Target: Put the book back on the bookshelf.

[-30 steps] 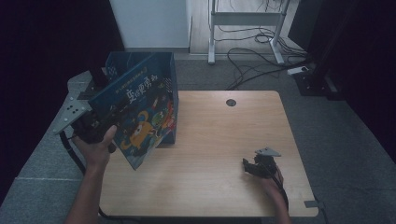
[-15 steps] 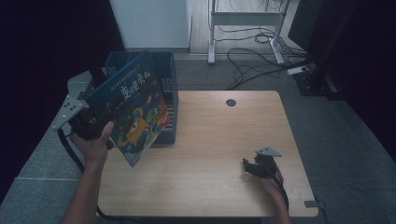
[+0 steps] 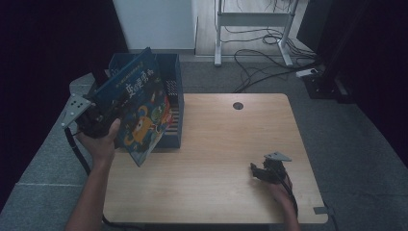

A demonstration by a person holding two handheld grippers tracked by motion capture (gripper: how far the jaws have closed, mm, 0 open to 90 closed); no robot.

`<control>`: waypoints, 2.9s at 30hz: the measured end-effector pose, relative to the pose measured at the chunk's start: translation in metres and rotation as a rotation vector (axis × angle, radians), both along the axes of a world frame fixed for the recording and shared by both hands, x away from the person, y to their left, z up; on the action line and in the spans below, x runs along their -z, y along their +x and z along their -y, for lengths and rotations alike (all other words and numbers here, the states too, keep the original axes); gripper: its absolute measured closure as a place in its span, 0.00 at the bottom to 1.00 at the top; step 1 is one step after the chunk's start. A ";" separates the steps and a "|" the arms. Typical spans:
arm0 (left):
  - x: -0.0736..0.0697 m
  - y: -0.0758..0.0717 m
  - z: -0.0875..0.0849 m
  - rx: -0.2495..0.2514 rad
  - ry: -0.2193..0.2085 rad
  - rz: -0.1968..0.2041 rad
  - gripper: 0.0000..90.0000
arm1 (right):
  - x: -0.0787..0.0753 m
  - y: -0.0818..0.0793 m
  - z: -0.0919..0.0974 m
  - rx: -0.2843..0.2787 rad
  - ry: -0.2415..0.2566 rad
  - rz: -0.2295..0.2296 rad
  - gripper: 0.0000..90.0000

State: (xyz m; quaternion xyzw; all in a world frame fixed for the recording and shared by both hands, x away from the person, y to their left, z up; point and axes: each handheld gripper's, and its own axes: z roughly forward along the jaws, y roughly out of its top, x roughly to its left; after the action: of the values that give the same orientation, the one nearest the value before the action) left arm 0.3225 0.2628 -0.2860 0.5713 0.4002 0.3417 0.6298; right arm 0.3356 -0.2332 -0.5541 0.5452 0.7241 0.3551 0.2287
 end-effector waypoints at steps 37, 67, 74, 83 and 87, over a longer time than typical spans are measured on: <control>-0.004 0.044 0.028 -0.079 0.021 0.005 0.91 | 0.000 0.000 0.004 0.001 0.043 -0.004 0.33; 0.007 0.095 0.040 -0.200 0.065 -0.010 0.91 | 0.000 0.001 0.003 0.002 0.031 -0.003 0.33; 0.016 0.108 0.045 -0.200 0.038 -0.034 0.91 | 0.000 0.001 0.003 0.003 0.032 -0.001 0.33; 0.019 0.113 0.054 -0.235 0.050 0.009 0.91 | 0.000 0.000 0.002 0.005 0.024 0.000 0.33; 0.022 0.118 0.058 -0.242 0.053 0.002 0.91 | 0.000 0.000 0.002 0.003 0.022 -0.001 0.33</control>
State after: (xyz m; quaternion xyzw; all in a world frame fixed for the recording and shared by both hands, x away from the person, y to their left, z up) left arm 0.4404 0.2050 -0.3079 0.5349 0.4563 0.4262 0.5692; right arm 0.3361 -0.2355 -0.5540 0.5490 0.7193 0.3626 0.2228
